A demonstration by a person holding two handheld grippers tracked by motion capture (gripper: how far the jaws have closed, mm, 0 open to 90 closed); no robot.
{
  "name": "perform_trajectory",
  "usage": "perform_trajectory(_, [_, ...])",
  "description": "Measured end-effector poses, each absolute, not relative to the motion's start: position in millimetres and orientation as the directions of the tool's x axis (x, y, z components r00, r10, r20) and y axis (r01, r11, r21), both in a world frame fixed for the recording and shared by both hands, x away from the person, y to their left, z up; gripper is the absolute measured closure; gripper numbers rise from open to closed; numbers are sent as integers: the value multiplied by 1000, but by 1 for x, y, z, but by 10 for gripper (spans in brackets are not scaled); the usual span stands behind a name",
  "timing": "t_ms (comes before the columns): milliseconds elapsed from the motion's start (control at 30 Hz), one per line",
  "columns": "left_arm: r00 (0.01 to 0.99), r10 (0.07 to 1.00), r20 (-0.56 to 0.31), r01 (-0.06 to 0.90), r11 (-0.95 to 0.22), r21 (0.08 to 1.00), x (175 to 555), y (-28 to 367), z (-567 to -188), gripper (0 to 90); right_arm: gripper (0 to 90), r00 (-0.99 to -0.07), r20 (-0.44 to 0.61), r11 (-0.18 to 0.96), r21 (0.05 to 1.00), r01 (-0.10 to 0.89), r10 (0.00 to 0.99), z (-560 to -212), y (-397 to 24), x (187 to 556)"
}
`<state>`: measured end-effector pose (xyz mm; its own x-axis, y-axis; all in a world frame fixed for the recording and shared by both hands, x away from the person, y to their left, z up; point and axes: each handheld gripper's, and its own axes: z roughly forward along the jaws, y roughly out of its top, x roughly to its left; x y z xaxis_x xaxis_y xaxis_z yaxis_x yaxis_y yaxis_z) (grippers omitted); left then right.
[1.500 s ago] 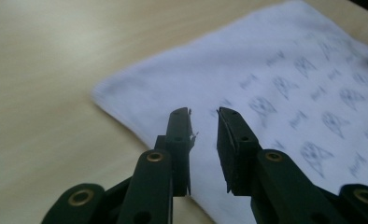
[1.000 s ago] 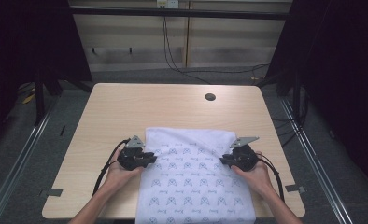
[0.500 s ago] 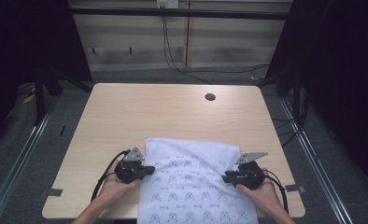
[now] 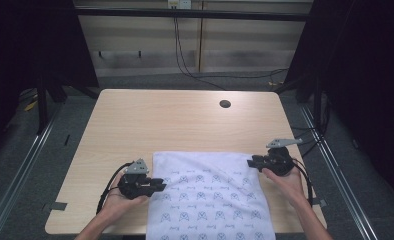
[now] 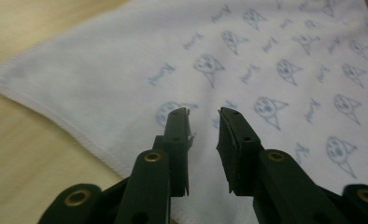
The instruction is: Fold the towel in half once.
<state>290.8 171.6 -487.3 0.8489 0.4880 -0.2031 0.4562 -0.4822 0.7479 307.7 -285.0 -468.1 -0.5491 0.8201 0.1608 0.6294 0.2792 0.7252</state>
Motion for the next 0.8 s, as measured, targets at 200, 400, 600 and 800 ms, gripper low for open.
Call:
perform_trajectory(200, [787,584,-198,502,-420,756,320,178,-480,663,615,-556,103,342,692,635,825,-479,-279,335])
perform_trajectory(400, [753,632,-185,523,-402,752,337,180,-481,623,542,-534,89,347,668,659,841,-496,-281,347])
perform_trajectory(600, [682,706,-190,573,-354,739,358,179,-480,525,472,-544,59,375,662,649,837,-498,-274,344])
perform_trajectory(800, [696,691,-193,580,-383,719,372,169,-489,492,481,-542,33,384,670,636,840,-499,-275,346])
